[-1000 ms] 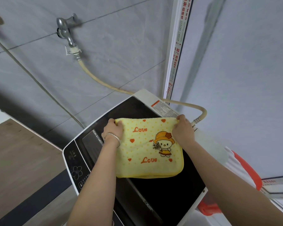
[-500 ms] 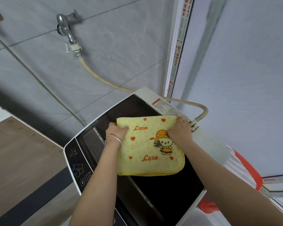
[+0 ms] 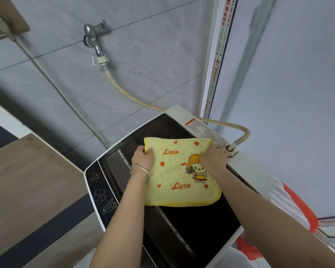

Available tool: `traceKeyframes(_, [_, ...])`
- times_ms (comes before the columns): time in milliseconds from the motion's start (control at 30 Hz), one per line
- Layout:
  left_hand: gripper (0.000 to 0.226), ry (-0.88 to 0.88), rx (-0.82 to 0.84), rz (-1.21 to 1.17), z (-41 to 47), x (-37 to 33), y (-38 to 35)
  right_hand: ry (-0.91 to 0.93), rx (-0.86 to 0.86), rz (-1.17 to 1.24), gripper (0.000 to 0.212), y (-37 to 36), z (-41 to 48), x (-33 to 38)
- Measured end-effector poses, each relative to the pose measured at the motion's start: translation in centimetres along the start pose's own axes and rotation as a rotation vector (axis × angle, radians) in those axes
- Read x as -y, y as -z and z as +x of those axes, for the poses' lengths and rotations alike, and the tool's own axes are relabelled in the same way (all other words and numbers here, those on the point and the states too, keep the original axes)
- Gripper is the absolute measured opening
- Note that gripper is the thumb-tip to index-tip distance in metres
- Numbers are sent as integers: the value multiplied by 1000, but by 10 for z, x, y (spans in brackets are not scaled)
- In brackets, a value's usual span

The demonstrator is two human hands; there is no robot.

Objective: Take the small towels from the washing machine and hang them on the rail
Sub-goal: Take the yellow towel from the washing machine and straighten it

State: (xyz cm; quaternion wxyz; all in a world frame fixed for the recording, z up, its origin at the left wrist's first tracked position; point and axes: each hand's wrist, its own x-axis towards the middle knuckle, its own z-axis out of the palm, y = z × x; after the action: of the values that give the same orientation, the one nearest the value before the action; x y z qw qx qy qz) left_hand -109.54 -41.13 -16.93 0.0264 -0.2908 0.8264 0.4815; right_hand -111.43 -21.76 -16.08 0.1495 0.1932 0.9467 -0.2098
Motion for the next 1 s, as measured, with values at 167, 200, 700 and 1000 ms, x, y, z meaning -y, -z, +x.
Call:
traceKeyframes(167, [15, -61, -4, 14, -12, -8, -2, -15, 9, 242, 39, 3, -4, 1])
traceKeyframes(200, [16, -65, -5, 11, -15, -10, -2, -29, 25, 283, 44, 6, -4, 0])
traceKeyframes(700, [17, -254, -68, -145, -77, -43, -11, 305, -50, 695, 13, 17, -60, 25])
traceKeyframes(1000, [17, -386, -81, -263, -114, -60, -11, 494, -151, 781, 18, 41, -92, 38])
